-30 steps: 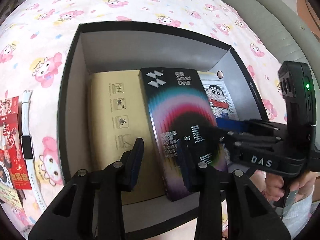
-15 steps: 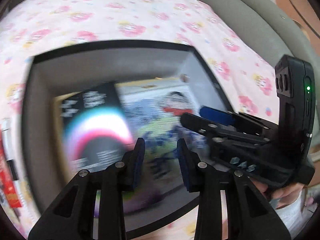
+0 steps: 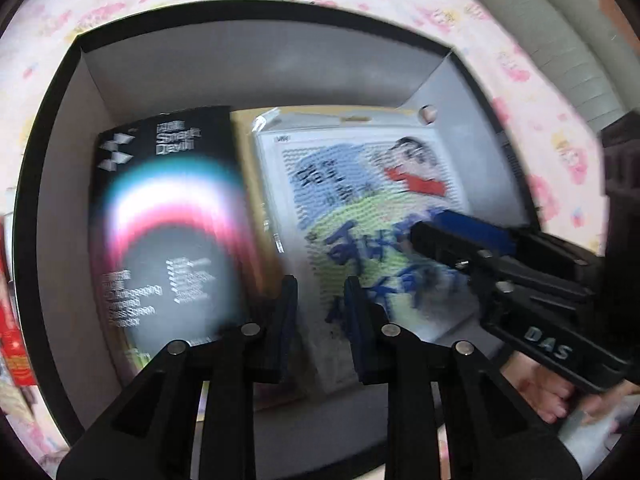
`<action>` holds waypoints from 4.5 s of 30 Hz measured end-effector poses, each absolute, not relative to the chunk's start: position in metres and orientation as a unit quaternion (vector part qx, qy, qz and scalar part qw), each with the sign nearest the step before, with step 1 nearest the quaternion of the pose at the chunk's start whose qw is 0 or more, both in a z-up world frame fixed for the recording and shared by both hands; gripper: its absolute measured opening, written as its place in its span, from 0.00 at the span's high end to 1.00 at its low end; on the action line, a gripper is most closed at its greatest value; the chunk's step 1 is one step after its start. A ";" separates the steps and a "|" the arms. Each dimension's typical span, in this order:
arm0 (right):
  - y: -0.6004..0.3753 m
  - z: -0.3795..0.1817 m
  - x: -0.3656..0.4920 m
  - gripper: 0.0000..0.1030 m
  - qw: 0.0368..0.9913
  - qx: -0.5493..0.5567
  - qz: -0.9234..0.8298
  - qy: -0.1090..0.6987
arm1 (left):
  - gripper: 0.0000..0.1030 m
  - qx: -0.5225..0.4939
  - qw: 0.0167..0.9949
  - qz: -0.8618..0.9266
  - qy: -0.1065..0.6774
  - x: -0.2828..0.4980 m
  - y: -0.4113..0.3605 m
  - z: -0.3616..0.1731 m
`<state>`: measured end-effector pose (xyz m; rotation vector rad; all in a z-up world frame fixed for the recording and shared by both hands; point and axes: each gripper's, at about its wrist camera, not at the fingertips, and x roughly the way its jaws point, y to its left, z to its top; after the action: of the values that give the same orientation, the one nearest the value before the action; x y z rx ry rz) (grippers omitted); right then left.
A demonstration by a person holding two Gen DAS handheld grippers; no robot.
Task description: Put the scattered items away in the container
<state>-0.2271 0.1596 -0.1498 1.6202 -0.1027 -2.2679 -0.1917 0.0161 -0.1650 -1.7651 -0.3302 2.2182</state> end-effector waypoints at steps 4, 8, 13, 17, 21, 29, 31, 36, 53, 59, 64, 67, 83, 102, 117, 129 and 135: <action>0.148 -0.139 -0.239 0.71 0.193 0.576 -0.794 -0.016 | 0.77 -0.585 0.111 0.797 -0.096 -0.214 -0.004 -0.148; 0.126 -0.136 -0.263 0.71 0.203 0.577 -0.791 -0.005 | 0.77 -0.585 0.063 0.803 -0.099 -0.258 -0.025 -0.155; 0.105 -0.158 -0.305 0.71 0.181 0.594 -0.784 0.015 | 0.77 -0.586 0.040 0.804 -0.096 -0.301 -0.041 -0.169; 0.106 -0.167 -0.320 0.70 0.178 0.600 -0.780 -0.003 | 0.75 -0.598 0.027 0.798 -0.068 -0.305 -0.038 -0.178; 0.112 -0.166 -0.316 0.70 0.185 0.600 -0.778 -0.006 | 0.75 -0.627 0.021 0.773 -0.095 -0.302 -0.041 -0.188; 0.125 -0.163 -0.292 0.70 0.190 0.605 -0.773 -0.029 | 0.75 -0.582 0.043 0.804 -0.113 -0.280 -0.039 -0.159; 0.126 -0.155 -0.285 0.70 0.179 0.595 -0.783 -0.018 | 0.73 -0.566 0.064 0.814 -0.115 -0.261 -0.033 -0.145; 0.126 -0.121 -0.253 0.62 0.152 0.551 -0.821 0.009 | 0.59 -0.532 0.096 0.831 -0.133 -0.211 -0.025 -0.114; 0.130 -0.041 -0.100 0.54 0.136 0.467 -0.874 -0.020 | 0.53 -0.461 0.145 0.872 -0.079 -0.058 -0.026 -0.031; 0.087 -0.046 -0.073 0.54 0.190 0.484 -0.854 -0.016 | 0.53 -0.463 0.113 0.874 -0.100 -0.023 -0.072 -0.033; 0.028 -0.045 -0.064 0.54 0.243 0.483 -0.841 0.014 | 0.53 -0.453 0.065 0.880 -0.123 0.001 -0.129 -0.033; -0.013 -0.047 -0.063 0.54 0.275 0.487 -0.829 0.033 | 0.54 -0.450 0.034 0.880 -0.148 0.015 -0.168 -0.040; -0.159 -0.129 -0.108 0.54 0.367 0.602 -0.708 0.052 | 0.54 -0.471 -0.130 0.842 -0.228 0.014 -0.322 -0.136; -0.219 -0.196 -0.143 0.54 0.390 0.652 -0.647 0.060 | 0.58 -0.507 -0.047 0.808 -0.295 -0.005 -0.345 -0.186; -0.209 -0.206 -0.139 0.54 0.381 0.657 -0.647 0.062 | 0.65 -0.495 -0.053 0.817 -0.292 -0.003 -0.333 -0.180; -0.205 -0.222 -0.146 0.54 0.398 0.680 -0.616 -0.001 | 0.73 -0.504 -0.074 0.816 -0.273 -0.003 -0.327 -0.180; -0.195 -0.190 -0.136 0.56 0.407 0.643 -0.648 -0.016 | 0.73 -0.491 -0.066 0.826 -0.268 0.004 -0.319 -0.153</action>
<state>-0.1356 -0.1948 -0.1901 1.6224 -0.0402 -1.6339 0.0041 -0.3186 -0.1527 -1.6126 -0.8794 2.7104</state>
